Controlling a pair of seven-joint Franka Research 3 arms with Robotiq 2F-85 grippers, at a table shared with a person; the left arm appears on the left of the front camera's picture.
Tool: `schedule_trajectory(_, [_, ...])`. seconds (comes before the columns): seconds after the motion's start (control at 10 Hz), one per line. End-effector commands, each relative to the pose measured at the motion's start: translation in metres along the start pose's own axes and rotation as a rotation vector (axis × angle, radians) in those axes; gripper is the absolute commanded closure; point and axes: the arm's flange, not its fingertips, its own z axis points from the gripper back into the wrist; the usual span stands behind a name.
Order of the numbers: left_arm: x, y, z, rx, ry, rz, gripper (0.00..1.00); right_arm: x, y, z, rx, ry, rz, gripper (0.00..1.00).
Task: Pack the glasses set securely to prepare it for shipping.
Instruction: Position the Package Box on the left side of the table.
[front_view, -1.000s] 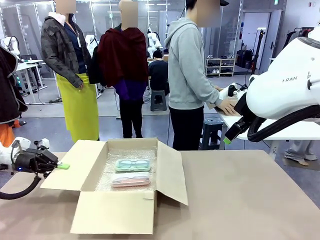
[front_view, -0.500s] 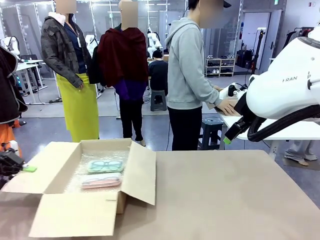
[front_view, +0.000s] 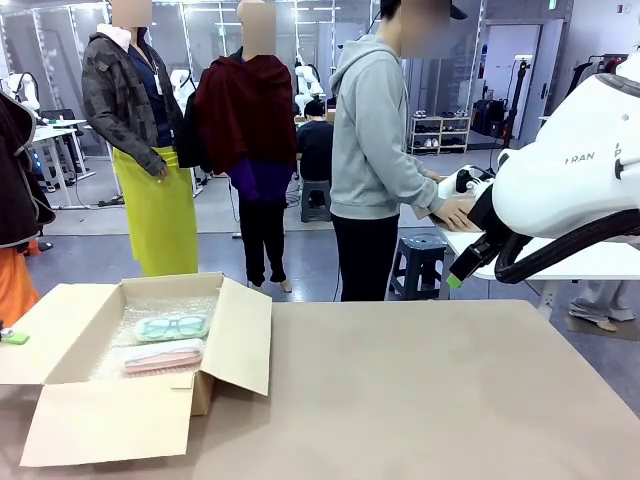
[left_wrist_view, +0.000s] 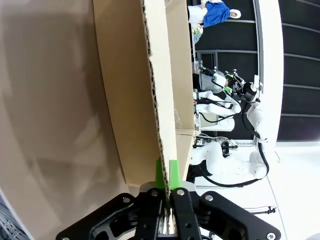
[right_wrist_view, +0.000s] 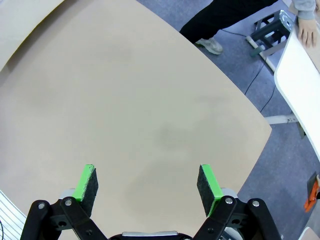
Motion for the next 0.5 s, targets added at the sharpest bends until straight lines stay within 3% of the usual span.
schedule_trajectory(0.0, [0.000, 0.000, 0.007, 0.019, 0.025, 0.014, 0.97, 0.003, 0.001, 0.000, -0.005, 0.006, -0.009, 0.00])
schedule_trajectory(0.1, [0.001, -0.002, 0.005, 0.021, 0.036, 0.005, 0.90, 0.003, 0.001, 0.000, -0.005, 0.006, -0.009, 0.00])
schedule_trajectory(0.2, [0.001, -0.004, 0.004, 0.023, 0.041, -0.002, 0.70, 0.003, 0.001, 0.000, -0.005, 0.006, -0.009, 0.00])
schedule_trajectory(0.3, [0.001, -0.008, 0.007, 0.032, 0.031, -0.006, 0.64, 0.003, 0.001, 0.000, -0.005, 0.006, -0.009, 0.00])
schedule_trajectory(0.4, [0.000, -0.011, 0.009, 0.041, 0.026, -0.012, 0.44, 0.003, 0.001, 0.000, -0.005, 0.006, -0.009, 0.00])
